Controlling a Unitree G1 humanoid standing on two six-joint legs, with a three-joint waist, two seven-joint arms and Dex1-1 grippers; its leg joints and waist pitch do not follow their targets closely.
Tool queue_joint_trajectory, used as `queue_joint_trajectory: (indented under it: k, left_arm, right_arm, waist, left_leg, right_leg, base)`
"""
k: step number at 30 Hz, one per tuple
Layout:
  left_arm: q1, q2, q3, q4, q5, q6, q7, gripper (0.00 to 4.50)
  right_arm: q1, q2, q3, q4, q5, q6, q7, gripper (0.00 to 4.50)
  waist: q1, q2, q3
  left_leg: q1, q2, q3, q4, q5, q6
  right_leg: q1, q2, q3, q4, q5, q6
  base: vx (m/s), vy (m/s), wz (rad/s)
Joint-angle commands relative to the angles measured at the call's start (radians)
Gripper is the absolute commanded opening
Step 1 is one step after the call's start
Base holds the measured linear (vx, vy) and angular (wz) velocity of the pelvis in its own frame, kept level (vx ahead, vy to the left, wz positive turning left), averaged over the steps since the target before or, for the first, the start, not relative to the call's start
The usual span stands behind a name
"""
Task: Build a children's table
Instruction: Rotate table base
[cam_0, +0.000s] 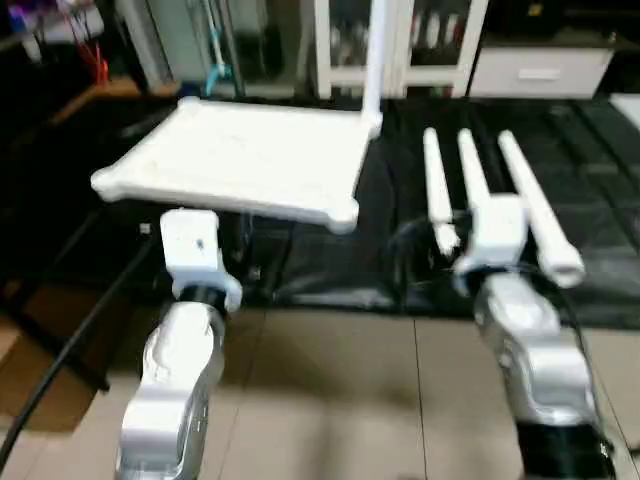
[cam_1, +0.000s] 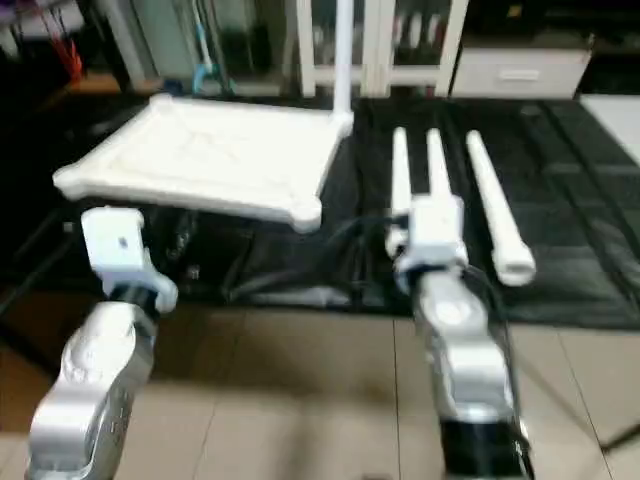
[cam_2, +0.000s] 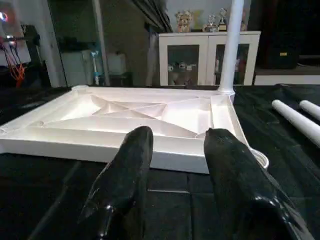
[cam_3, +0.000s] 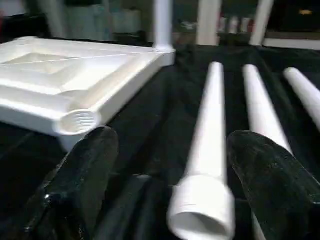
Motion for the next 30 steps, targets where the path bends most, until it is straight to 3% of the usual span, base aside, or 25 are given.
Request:
queue_joint_trajectory:
  k: [1,3,4,5,6,7,8,9,10,11,12,14,15,17,18,19,20,21,22,23,25,26,27,28,30]
  left_arm:
    - [0.007,0.008,0.010,-0.013,-0.001,0.009,0.002,1.94]
    - [0.037,0.008,-0.006,-0.024,0.007,0.008,-0.006,1.94]
    - [0.048,0.010,-0.014,-0.029,0.008,0.008,-0.010,1.94]
    - [0.048,0.010,-0.014,-0.029,0.008,0.008,-0.010,1.94]
    - [0.049,0.003,-0.017,-0.043,-0.005,0.019,-0.013,1.94]
    - [0.049,0.003,-0.017,-0.043,-0.005,0.019,-0.013,1.94]
    - [0.044,0.000,-0.017,-0.051,-0.017,0.032,-0.019,1.94]
    - [0.044,0.000,-0.017,-0.051,-0.017,0.032,-0.019,1.94]
    - [0.038,-0.010,-0.007,-0.059,-0.037,0.048,-0.018,2.12]
    - [0.031,-0.014,0.003,-0.066,-0.038,0.058,-0.008,2.22]
    - [0.029,-0.018,0.010,-0.070,-0.046,0.061,-0.006,2.29]
    - [0.022,-0.020,0.029,-0.078,-0.062,0.069,-0.005,2.41]
    - [0.022,-0.020,0.029,-0.078,-0.062,0.069,-0.005,2.56]
    - [0.021,-0.005,0.029,-0.078,-0.052,0.072,-0.009,2.72]
    - [0.021,-0.005,0.029,-0.078,-0.052,0.072,-0.009,2.78]
    - [0.023,0.005,0.030,-0.073,-0.050,0.072,-0.017,2.78]
    - [0.023,0.005,0.030,-0.073,-0.050,0.072,-0.017,3.11]
    - [0.023,0.006,0.031,-0.073,-0.050,0.072,-0.018,3.11]
    - [0.024,0.009,0.032,-0.072,-0.049,0.071,-0.021,3.16]
    - [0.024,0.009,0.032,-0.072,-0.049,0.071,-0.021,3.16]
    - [0.017,0.015,0.031,-0.069,-0.052,0.083,-0.025,3.38]
    - [0.013,0.016,0.031,-0.066,-0.054,0.087,-0.028,3.52]
    - [0.013,0.016,0.031,-0.066,-0.054,0.087,-0.028,3.60]
    - [0.012,0.021,0.028,-0.063,-0.055,0.090,-0.029,3.64]
    - [0.013,0.027,0.020,-0.062,-0.053,0.095,-0.033,3.82]
  right_arm:
    - [-0.019,-0.002,0.024,-0.042,0.004,0.033,0.021,3.86]
    - [-0.018,-0.010,0.038,-0.057,0.008,0.050,0.035,3.86]
    - [-0.017,-0.009,0.037,-0.059,0.012,0.058,0.036,3.86]
    - [-0.017,-0.009,0.037,-0.059,0.012,0.058,0.036,3.86]
    - [-0.025,-0.013,0.037,-0.056,0.011,0.057,0.038,3.86]
    - [-0.025,-0.013,0.037,-0.056,0.011,0.057,0.038,3.86]
    - [-0.032,-0.020,0.042,-0.049,0.010,0.048,0.051,3.86]
    - [-0.032,-0.020,0.042,-0.049,0.010,0.048,0.051,3.86]
    - [-0.039,-0.016,0.034,-0.036,0.018,0.048,0.056,3.86]
    - [-0.051,-0.012,0.025,-0.015,0.027,0.048,0.059,3.86]
    - [-0.056,-0.009,0.023,-0.008,0.031,0.050,0.059,3.86]
    - [-0.074,0.002,0.024,0.018,0.036,0.049,0.061,3.86]
    - [-0.074,0.002,0.024,0.018,0.036,0.049,0.061,3.86]
    - [-0.080,0.008,0.030,0.018,0.035,0.053,0.062,3.86]
    - [-0.080,0.008,0.030,0.018,0.035,0.053,0.062,3.86]
    - [-0.076,0.010,0.038,0.009,0.034,0.057,0.063,3.86]
    - [-0.076,0.010,0.038,0.009,0.034,0.057,0.063,3.86]
    - [-0.075,0.010,0.038,0.008,0.034,0.058,0.063,3.86]
    - [-0.072,0.011,0.040,0.005,0.034,0.060,0.063,3.86]
    - [-0.072,0.011,0.040,0.005,0.034,0.060,0.063,3.86]
    - [-0.056,0.010,0.043,-0.013,0.030,0.067,0.068,3.86]
    - [-0.047,0.011,0.040,-0.022,0.032,0.075,0.068,3.86]
    - [-0.047,0.011,0.040,-0.022,0.032,0.075,0.068,3.86]
    - [-0.047,0.016,0.031,-0.025,0.046,0.092,0.070,3.86]
    - [-0.049,0.006,0.037,-0.026,0.046,0.101,0.077,3.86]
  waist:
    - [-0.032,-0.004,-0.017]
    - [-0.059,0.015,-0.003]
    - [-0.068,0.024,0.003]
    - [-0.069,0.019,0.014]
    - [-0.087,-0.009,0.007]
    - [-0.089,-0.017,0.010]
    - [-0.093,-0.051,-0.005]
    - [-0.093,-0.051,-0.005]
    - [-0.079,-0.044,-0.006]
    - [-0.071,-0.055,-0.025]
    - [-0.077,-0.038,-0.028]
    - [-0.098,-0.012,-0.035]
    - [-0.122,0.009,-0.046]
    - [-0.143,0.014,-0.032]
    - [-0.146,0.005,-0.040]
    - [-0.146,-0.002,-0.041]
    - [-0.111,-0.052,-0.056]
    - [-0.074,-0.074,-0.074]
    - [-0.023,-0.067,-0.072]
    - [-0.003,-0.062,-0.075]
    - [0.011,-0.043,-0.061]
    - [0.007,0.035,-0.065]
    - [-0.007,0.064,-0.056]
    - [-0.030,0.071,-0.065]
    - [-0.007,0.048,-0.062]
  left_leg:
    - [0.062,0.045,-0.027,-0.090,-0.639,-0.008]
    - [0.068,0.084,-0.050,-0.146,-0.800,-0.004]
    - [0.047,0.123,-0.073,-0.206,-0.863,0.005]
    - [0.042,0.126,-0.067,-0.220,-0.889,0.007]
    - [0.101,0.062,-0.011,-0.144,-0.813,-0.001]
    - [0.116,0.030,0.009,-0.101,-0.748,-0.005]
    - [0.077,-0.001,0.022,-0.039,-0.511,0.027]
    - [0.077,-0.001,0.022,-0.039,-0.511,0.027]
    - [0.012,0.001,0.014,-0.022,-0.323,0.072]
    - [-0.011,0.003,0.004,-0.031,-0.214,0.098]
    - [-0.004,0.014,-0.005,-0.067,-0.211,0.102]
    - [0.045,0.041,-0.031,-0.105,-0.231,0.112]
    - [0.121,0.073,-0.078,-0.125,-0.211,0.169]
    - [0.165,0.102,-0.119,-0.147,-0.262,0.238]
    - [0.214,0.118,-0.137,-0.140,-0.208,0.318]
    - [0.210,0.095,-0.128,-0.117,-0.056,0.397]
    - [0.108,-0.034,-0.036,-0.045,0.013,0.367]
    - [0.022,-0.106,0.007,0.015,-0.008,0.346]
    - [-0.095,-0.052,-0.023,0.121,-0.061,0.265]
    - [-0.107,-0.033,-0.038,0.137,-0.045,0.201]
    - [-0.119,0.000,-0.055,0.087,0.054,0.097]
    - [0.007,0.031,-0.056,-0.066,0.270,0.179]
    - [0.074,0.068,-0.099,-0.086,0.128,0.229]
    - [0.117,0.168,-0.189,-0.103,-0.065,0.397]
    - [0.114,0.191,-0.115,-0.102,-0.120,0.290]
  right_leg:
    - [0.019,-0.019,-0.021,-0.156,-0.758,-0.014]
    - [0.059,-0.006,-0.057,-0.123,-0.540,-0.028]
    - [0.112,-0.021,-0.038,-0.024,-0.344,-0.034]
    - [0.114,-0.023,-0.034,-0.016,-0.326,-0.035]
    - [0.070,-0.035,-0.021,-0.119,-0.517,-0.071]
    - [0.051,-0.044,-0.029,-0.167,-0.702,-0.064]
    - [0.091,-0.084,-0.010,-0.200,-0.947,-0.013]
    - [0.091,-0.084,-0.010,-0.200,-0.947,-0.013]
    - [0.138,-0.123,0.030,-0.204,-1.044,0.009]
    - [0.159,-0.108,0.044,-0.190,-0.970,-0.034]
    - [0.156,-0.068,0.020,-0.171,-0.818,-0.088]
    - [0.133,-0.021,-0.017,-0.128,-0.525,-0.174]
    - [0.091,0.003,-0.039,-0.078,-0.305,-0.211]
    - [0.043,0.010,-0.045,-0.024,-0.200,-0.197]
    - [0.001,-0.006,-0.032,0.002,-0.106,-0.137]
    - [-0.008,-0.027,-0.016,-0.001,-0.043,-0.089]
    - [0.114,-0.053,0.041,-0.072,0.064,-0.129]
    - [0.224,-0.071,0.118,-0.082,0.121,-0.210]
    - [0.318,-0.201,0.239,-0.114,0.261,-0.375]
    - [0.312,-0.193,0.242,-0.107,0.395,-0.409]
    - [0.277,-0.112,0.175,-0.095,0.493,-0.400]
    - [0.187,0.052,0.025,-0.060,0.145,-0.195]
    - [0.110,0.069,-0.009,-0.017,-0.071,-0.133]
    - [0.020,0.044,0.008,0.116,-0.241,-0.056]
    - [-0.014,0.009,0.014,0.139,-0.152,0.044]
  base:
    - [-0.057,0.027,0.01]
    - [-0.028,0.013,0.01]
    - [0.000,0.000,0.00]
    - [0.000,0.000,0.00]
    - [0.000,0.000,0.00]
    - [0.083,-0.035,0.07]
    - [0.000,0.000,0.00]
    - [0.119,-0.014,-0.09]
    - [0.129,0.010,-0.08]
    - [0.129,0.010,-0.08]
    - [0.098,0.024,0.04]
    - [0.119,0.040,0.06]
    - [0.149,0.051,0.08]
    - [0.187,0.048,0.06]
    - [0.222,0.023,0.07]
    - [0.226,-0.010,0.04]
    - [0.226,-0.010,0.04]
    - [0.248,-0.003,0.10]
    - [0.256,0.077,0.32]
    - [0.256,0.077,0.32]
    - [0.051,0.068,0.17]
    - [-0.055,0.036,0.08]
    - [-0.107,0.020,-0.03]
    - [0.095,0.016,-0.04]
    - [0.138,0.022,-0.02]
